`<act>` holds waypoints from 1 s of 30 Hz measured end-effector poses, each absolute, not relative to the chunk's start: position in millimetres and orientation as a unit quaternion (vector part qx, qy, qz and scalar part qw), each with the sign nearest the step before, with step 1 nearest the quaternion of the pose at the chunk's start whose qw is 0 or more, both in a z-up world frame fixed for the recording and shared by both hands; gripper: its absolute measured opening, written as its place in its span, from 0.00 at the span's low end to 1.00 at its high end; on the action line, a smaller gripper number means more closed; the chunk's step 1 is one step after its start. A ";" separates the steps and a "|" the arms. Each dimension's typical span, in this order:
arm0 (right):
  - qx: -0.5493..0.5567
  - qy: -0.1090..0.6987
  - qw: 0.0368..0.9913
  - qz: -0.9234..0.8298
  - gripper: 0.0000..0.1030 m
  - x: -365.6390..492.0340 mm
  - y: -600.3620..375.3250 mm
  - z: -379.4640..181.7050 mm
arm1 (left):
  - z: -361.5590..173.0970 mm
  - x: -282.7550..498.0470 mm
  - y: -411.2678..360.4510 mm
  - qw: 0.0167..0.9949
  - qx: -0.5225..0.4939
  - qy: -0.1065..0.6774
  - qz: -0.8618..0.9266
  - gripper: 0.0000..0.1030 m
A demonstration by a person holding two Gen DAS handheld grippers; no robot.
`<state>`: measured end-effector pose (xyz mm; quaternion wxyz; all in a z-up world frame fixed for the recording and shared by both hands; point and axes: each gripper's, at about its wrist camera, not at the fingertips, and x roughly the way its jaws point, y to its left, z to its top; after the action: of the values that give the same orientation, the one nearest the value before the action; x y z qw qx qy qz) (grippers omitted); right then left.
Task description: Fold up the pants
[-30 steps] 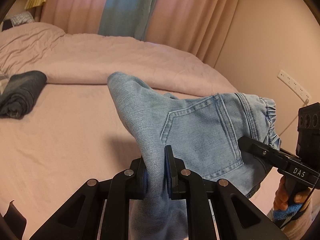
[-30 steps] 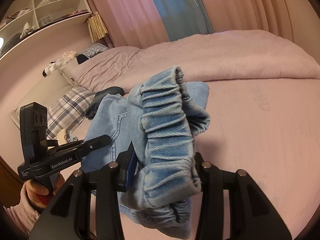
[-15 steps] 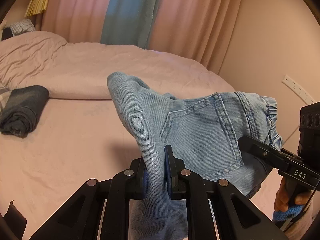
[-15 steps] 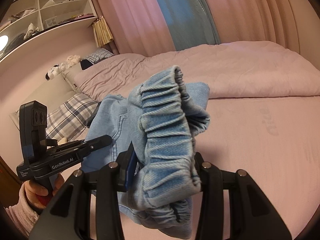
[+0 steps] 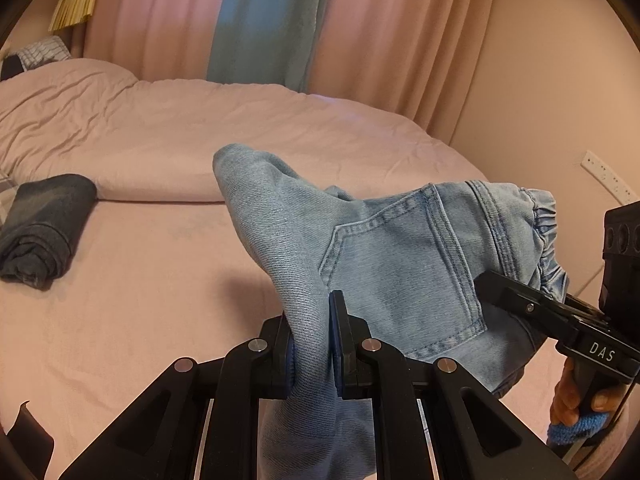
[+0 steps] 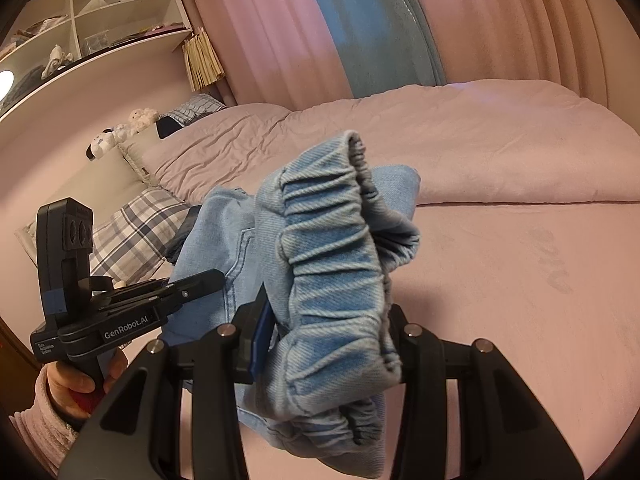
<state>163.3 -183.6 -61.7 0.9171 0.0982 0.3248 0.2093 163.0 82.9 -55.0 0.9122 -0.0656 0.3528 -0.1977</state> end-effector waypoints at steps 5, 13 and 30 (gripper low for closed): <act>0.099 0.332 0.915 0.208 0.40 175.0 -180.3 -71.2 | -63.0 176.1 82.1 0.909 -0.063 0.362 -0.195 0.10; 0.101 0.347 0.910 0.206 0.40 195.4 -176.2 -86.9 | -80.6 192.1 78.4 0.902 -0.060 0.383 -0.191 0.10; 0.105 0.374 0.901 0.195 0.40 223.2 -166.3 -114.3 | -104.1 218.1 72.5 0.890 -0.062 0.412 -0.184 0.10</act>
<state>223.2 -166.3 -114.3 0.9006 0.1046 0.3740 0.1952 218.1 72.5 -104.1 0.8904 -0.0621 0.4118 -0.1836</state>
